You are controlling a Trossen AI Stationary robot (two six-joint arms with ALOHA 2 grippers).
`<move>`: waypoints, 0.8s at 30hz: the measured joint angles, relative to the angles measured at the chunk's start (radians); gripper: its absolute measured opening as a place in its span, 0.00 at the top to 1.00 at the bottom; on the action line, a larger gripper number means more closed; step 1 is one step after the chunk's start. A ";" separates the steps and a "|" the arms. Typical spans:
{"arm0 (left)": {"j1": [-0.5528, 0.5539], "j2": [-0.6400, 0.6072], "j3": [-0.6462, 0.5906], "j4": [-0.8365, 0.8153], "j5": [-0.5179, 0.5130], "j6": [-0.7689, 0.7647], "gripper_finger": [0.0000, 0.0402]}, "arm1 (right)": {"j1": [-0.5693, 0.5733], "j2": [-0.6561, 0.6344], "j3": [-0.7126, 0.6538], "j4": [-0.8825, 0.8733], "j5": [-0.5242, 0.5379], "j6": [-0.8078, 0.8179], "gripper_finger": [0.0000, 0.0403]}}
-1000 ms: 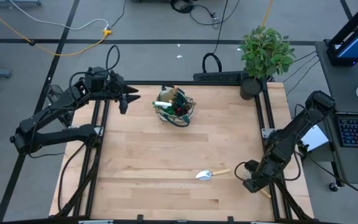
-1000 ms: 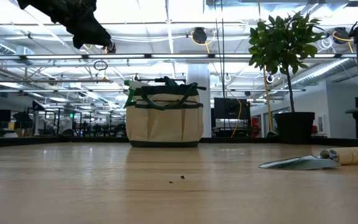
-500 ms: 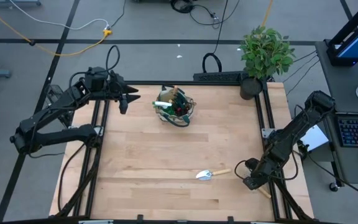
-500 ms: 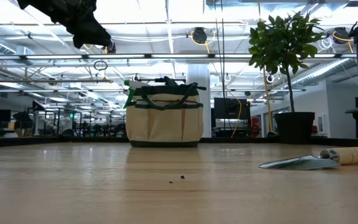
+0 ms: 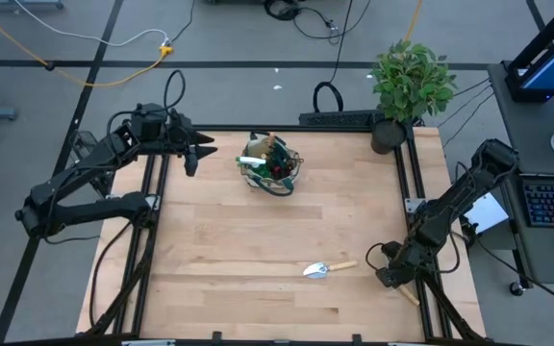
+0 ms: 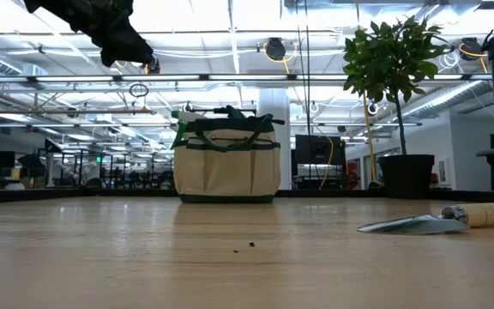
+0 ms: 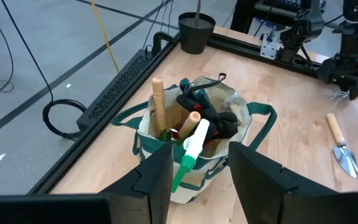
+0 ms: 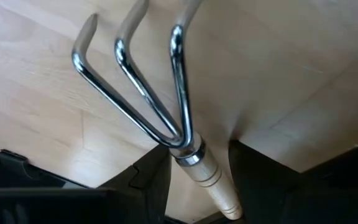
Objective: Pick & Place Garden tools in Gardening bag
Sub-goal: Put the brown hand rake into the gardening bag
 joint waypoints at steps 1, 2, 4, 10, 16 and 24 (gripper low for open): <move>0.000 0.000 0.000 0.000 0.000 -0.001 0.60 | -0.003 0.000 -0.003 0.001 0.000 0.001 0.63; 0.000 0.000 0.000 0.000 0.000 -0.001 0.60 | -0.005 0.000 -0.005 0.001 0.000 0.001 0.64; 0.000 0.000 0.000 0.000 0.001 -0.003 0.60 | -0.010 0.001 -0.006 0.000 0.001 0.002 0.67; -0.001 0.000 0.000 0.000 0.002 -0.003 0.60 | -0.023 0.003 -0.008 -0.001 0.015 0.035 0.76; -0.001 0.000 0.000 0.000 0.002 -0.003 0.60 | -0.023 0.003 -0.008 0.001 0.033 0.033 0.85; -0.008 0.000 0.000 0.000 0.009 -0.002 0.60 | -0.025 0.003 -0.009 0.035 0.058 0.029 0.85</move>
